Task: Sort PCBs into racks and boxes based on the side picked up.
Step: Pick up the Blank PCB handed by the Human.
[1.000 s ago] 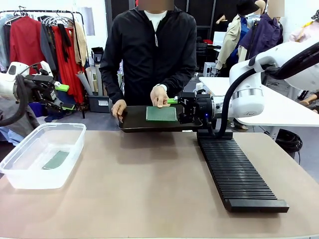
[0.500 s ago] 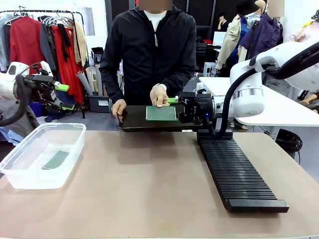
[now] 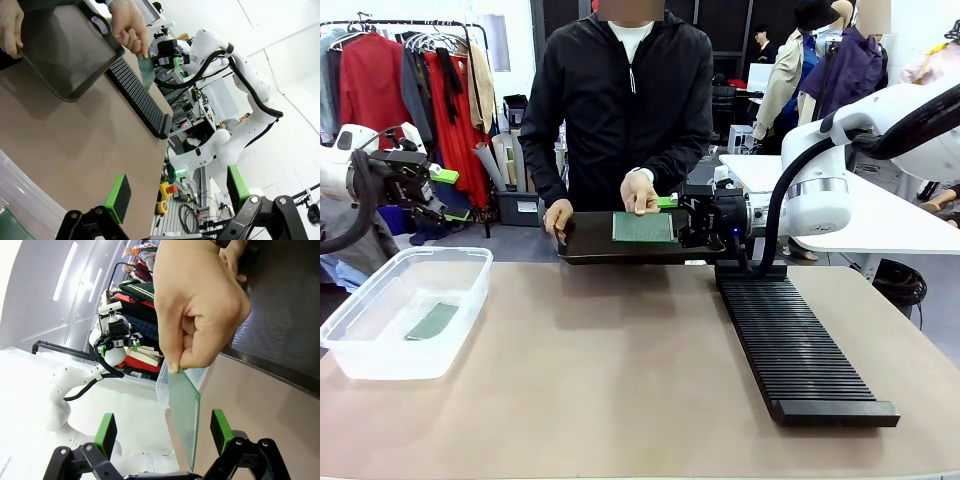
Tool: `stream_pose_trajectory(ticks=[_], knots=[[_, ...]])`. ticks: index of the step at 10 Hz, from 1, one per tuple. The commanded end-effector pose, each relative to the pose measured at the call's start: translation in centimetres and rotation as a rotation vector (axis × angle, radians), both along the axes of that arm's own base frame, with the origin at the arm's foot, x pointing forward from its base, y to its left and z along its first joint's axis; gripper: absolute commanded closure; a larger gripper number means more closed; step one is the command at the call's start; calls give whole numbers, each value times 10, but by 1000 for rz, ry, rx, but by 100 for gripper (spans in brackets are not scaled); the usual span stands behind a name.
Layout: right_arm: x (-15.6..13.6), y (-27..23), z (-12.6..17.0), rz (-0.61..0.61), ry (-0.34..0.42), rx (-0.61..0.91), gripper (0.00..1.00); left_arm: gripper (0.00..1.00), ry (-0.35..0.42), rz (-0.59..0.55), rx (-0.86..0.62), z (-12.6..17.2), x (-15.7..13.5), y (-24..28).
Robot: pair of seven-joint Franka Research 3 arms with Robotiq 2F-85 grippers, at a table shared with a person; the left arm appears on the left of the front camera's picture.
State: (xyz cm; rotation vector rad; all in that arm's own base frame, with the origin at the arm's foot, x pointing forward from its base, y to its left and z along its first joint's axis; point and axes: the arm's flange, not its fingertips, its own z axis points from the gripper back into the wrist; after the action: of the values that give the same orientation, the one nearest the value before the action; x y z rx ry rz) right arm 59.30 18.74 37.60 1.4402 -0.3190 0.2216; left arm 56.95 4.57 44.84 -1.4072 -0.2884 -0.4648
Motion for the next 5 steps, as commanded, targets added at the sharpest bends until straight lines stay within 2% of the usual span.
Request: stream_pose_trajectory(ticks=[1, 5], knots=[[0, 1, 0, 0, 0, 1, 0, 0, 0, -5, 8, 0, -1, 1], [11, 1, -1, -12, -12, 24, 0, 0, 0, -5, 8, 0, -1, 1]])
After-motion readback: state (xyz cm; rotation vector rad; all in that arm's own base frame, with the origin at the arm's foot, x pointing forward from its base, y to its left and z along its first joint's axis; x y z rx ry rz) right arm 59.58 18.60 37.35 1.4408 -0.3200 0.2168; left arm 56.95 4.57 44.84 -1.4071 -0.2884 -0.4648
